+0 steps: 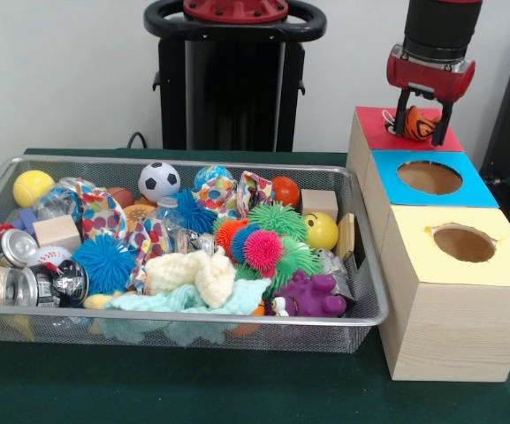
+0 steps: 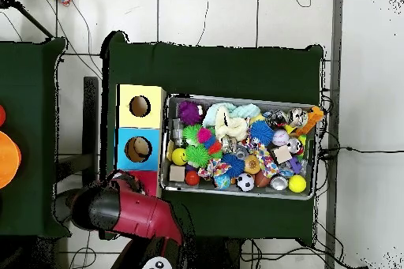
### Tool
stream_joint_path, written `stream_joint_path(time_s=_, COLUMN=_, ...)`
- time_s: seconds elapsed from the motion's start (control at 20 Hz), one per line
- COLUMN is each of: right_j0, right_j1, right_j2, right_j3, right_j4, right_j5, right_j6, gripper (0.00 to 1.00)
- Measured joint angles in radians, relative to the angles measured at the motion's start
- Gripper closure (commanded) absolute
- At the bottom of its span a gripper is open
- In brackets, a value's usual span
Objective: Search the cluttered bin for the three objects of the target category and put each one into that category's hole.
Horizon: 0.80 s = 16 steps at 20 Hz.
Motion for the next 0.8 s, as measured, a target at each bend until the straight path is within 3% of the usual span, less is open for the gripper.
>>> stream_joint_path(time_s=0.8, right_j0=0.051, right_j1=-0.015, right_j2=-0.046, right_j3=-0.120, right_j4=-0.001, right_j5=0.215, right_j6=0.000, gripper=0.00)
